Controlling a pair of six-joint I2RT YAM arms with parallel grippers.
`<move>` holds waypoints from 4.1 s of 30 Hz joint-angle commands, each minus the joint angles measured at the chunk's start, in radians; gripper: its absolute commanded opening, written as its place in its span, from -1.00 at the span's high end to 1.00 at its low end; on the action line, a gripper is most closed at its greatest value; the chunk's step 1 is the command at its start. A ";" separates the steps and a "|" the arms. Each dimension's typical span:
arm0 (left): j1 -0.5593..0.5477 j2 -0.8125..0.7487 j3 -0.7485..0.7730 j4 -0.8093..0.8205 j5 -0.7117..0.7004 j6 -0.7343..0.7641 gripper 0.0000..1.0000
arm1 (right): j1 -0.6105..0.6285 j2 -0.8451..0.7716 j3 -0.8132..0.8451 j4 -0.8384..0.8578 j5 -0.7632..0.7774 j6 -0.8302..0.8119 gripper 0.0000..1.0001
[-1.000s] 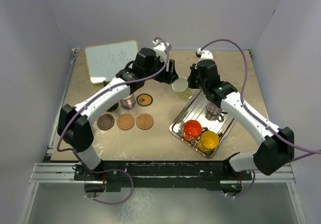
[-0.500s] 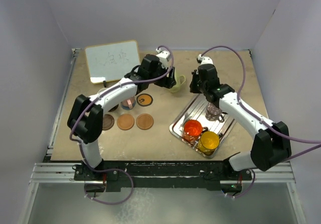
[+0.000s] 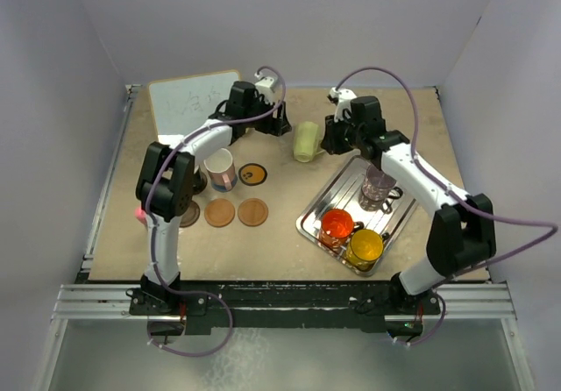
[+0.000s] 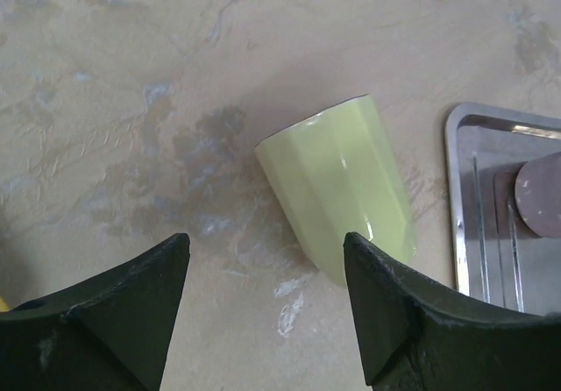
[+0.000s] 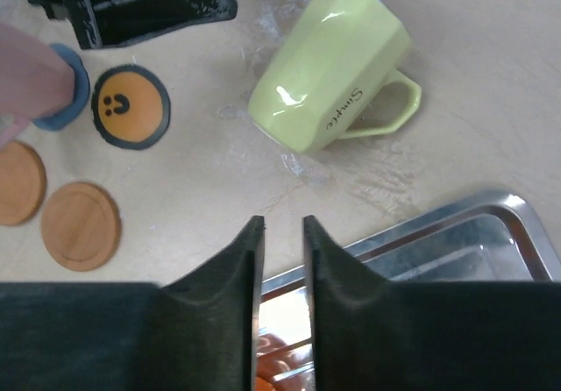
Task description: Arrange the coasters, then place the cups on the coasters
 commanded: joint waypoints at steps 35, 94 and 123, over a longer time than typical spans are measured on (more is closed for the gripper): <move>-0.023 0.512 0.793 -0.187 0.593 0.109 -0.47 | -0.081 0.271 0.165 -0.109 -0.177 0.032 -0.27; -0.096 -0.145 0.137 -0.871 0.507 1.276 0.94 | -0.145 -0.171 -0.011 -0.236 -0.064 -0.126 -0.18; -0.150 -0.285 -0.151 -0.467 0.362 0.997 0.44 | -0.147 0.130 0.097 -0.223 -0.341 -0.238 -0.43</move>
